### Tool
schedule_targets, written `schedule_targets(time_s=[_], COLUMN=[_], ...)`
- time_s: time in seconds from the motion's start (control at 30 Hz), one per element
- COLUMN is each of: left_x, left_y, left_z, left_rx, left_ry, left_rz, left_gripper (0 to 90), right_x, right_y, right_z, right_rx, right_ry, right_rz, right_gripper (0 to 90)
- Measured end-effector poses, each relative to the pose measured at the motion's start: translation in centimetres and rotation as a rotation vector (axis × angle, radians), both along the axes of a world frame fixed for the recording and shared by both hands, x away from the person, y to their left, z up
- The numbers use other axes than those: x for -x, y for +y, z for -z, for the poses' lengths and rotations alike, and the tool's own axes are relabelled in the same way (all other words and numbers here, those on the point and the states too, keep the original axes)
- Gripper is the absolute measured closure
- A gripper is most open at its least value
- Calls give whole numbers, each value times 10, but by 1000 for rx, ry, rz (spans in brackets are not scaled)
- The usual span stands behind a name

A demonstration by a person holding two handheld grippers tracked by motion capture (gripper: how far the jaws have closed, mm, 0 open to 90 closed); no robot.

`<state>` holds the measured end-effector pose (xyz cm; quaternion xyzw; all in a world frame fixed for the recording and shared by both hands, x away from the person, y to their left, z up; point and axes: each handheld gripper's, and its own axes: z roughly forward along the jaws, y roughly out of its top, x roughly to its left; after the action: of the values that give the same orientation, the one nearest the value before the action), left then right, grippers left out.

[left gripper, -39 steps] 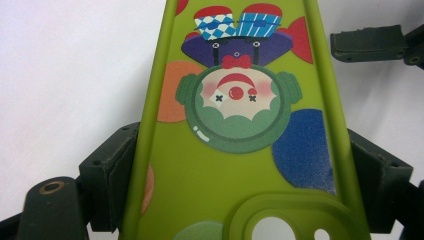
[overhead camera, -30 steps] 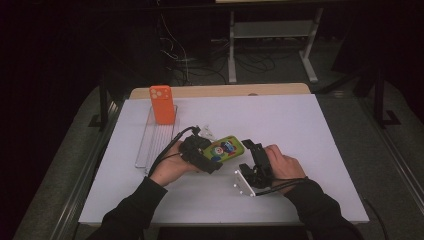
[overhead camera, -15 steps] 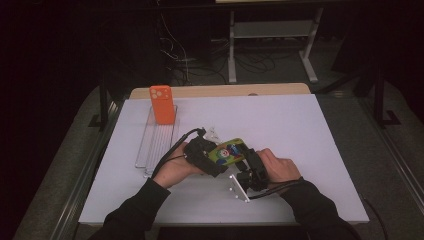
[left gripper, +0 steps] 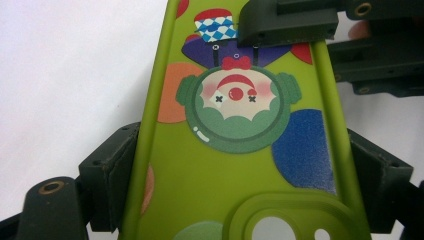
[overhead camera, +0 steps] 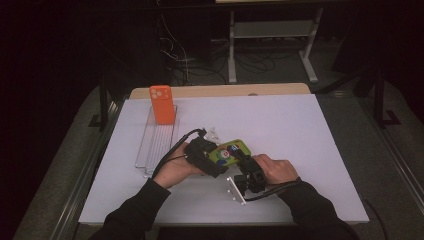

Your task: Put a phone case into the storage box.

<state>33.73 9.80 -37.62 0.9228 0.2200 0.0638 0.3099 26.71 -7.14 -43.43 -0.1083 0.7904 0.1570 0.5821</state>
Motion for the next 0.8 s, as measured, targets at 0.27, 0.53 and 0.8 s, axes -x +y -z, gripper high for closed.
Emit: schedule_targets(time_s=[0.27, 0.53, 0.8], left_x=[1, 0, -4], left_y=[2, 13, 24], left_z=[1, -9, -9], left_rx=[24, 44, 88], left_ry=[-10, -1, 10], left_rz=[-5, -3, -22], left_gripper=[138, 41, 0], right_x=[1, -3, -14], right_y=[1, -3, -14], right_z=[-1, -2, -7], right_rx=[-1, -27, -91], right_ry=[1, 29, 71], right_rz=[-2, 53, 89], right_gripper=[750, 751, 751])
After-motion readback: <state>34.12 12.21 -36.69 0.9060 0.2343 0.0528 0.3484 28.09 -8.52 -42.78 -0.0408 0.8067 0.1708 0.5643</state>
